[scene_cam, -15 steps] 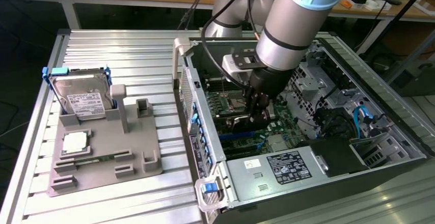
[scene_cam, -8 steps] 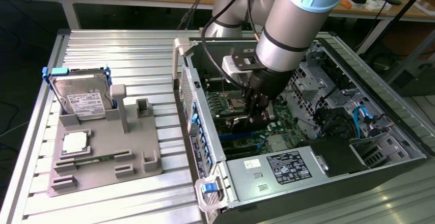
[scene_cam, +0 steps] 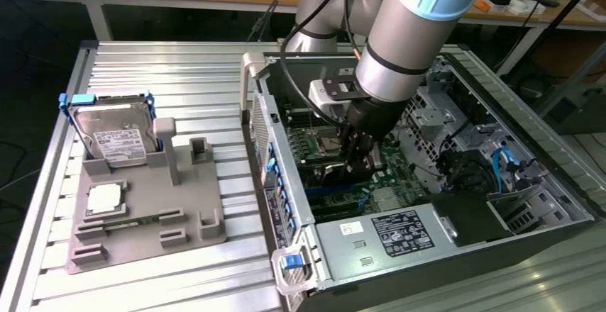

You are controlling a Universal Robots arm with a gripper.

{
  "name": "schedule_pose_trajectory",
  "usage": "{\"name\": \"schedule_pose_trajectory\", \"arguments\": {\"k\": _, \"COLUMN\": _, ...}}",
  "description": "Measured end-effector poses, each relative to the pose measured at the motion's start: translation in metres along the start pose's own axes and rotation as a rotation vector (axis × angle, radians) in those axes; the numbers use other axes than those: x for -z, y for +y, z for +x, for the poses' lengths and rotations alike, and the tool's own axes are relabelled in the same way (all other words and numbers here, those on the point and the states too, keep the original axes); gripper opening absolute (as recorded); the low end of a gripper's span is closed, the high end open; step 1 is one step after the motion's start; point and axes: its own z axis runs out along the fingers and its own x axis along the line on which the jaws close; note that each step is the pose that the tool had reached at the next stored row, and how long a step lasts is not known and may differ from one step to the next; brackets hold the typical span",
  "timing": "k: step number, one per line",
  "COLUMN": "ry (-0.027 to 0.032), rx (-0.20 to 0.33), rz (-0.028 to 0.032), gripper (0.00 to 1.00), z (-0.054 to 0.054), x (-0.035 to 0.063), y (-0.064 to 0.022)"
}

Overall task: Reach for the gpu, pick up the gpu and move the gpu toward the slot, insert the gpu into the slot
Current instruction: 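Insert the gpu into the slot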

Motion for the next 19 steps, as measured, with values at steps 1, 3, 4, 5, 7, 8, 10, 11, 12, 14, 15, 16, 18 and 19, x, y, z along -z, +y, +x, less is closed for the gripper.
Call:
{"name": "schedule_pose_trajectory", "arguments": {"k": 1, "ry": 0.0001, "rx": 0.0, "rz": -0.0001, "gripper": 0.27, "z": 0.0, "x": -0.0004, "y": 0.0}}
{"name": "schedule_pose_trajectory", "arguments": {"k": 3, "ry": 0.0004, "rx": 0.0, "rz": -0.0001, "gripper": 0.27, "z": 0.0001, "x": -0.0006, "y": 0.0001}}
{"name": "schedule_pose_trajectory", "arguments": {"k": 4, "ry": 0.0002, "rx": 0.0, "rz": -0.0001, "gripper": 0.27, "z": 0.0001, "x": -0.0007, "y": 0.0001}}
{"name": "schedule_pose_trajectory", "arguments": {"k": 5, "ry": -0.0001, "rx": 0.0, "rz": 0.0, "gripper": 0.27, "z": 0.0001, "x": -0.0008, "y": 0.0002}}
{"name": "schedule_pose_trajectory", "arguments": {"k": 7, "ry": -0.0006, "rx": 0.0, "rz": 0.0001, "gripper": 0.27, "z": 0.0003, "x": -0.0009, "y": 0.0004}}
{"name": "schedule_pose_trajectory", "arguments": {"k": 8, "ry": -0.0006, "rx": 0.0, "rz": 0.0001, "gripper": 0.27, "z": 0.0003, "x": -0.0009, "y": 0.0006}}
{"name": "schedule_pose_trajectory", "arguments": {"k": 10, "ry": -0.0008, "rx": 0.0, "rz": 0.0001, "gripper": 0.27, "z": 0.0004, "x": -0.0011, "y": 0.0009}}
{"name": "schedule_pose_trajectory", "arguments": {"k": 11, "ry": -0.0008, "rx": 0.0, "rz": 0.0, "gripper": 0.27, "z": 0.0004, "x": -0.0013, "y": 0.0011}}
{"name": "schedule_pose_trajectory", "arguments": {"k": 12, "ry": -0.0008, "rx": 0.0, "rz": 0.0, "gripper": 0.27, "z": 0.0004, "x": -0.0013, "y": 0.0013}}
{"name": "schedule_pose_trajectory", "arguments": {"k": 14, "ry": -0.0011, "rx": 0.0, "rz": 0.0, "gripper": 0.27, "z": 0.0004, "x": -0.0015, "y": 0.0016}}
{"name": "schedule_pose_trajectory", "arguments": {"k": 15, "ry": -0.0012, "rx": 0.0, "rz": -0.0001, "gripper": 0.27, "z": 0.0004, "x": -0.0016, "y": 0.0017}}
{"name": "schedule_pose_trajectory", "arguments": {"k": 16, "ry": -0.0014, "rx": 0.0, "rz": -0.0001, "gripper": 0.27, "z": 0.0004, "x": -0.0017, "y": 0.0019}}
{"name": "schedule_pose_trajectory", "arguments": {"k": 18, "ry": -0.0017, "rx": 0.0, "rz": 0.0, "gripper": 0.27, "z": 0.0004, "x": -0.0019, "y": 0.0021}}
{"name": "schedule_pose_trajectory", "arguments": {"k": 19, "ry": -0.002, "rx": 0.0, "rz": -0.0001, "gripper": 0.27, "z": 0.0004, "x": -0.002, "y": 0.0022}}
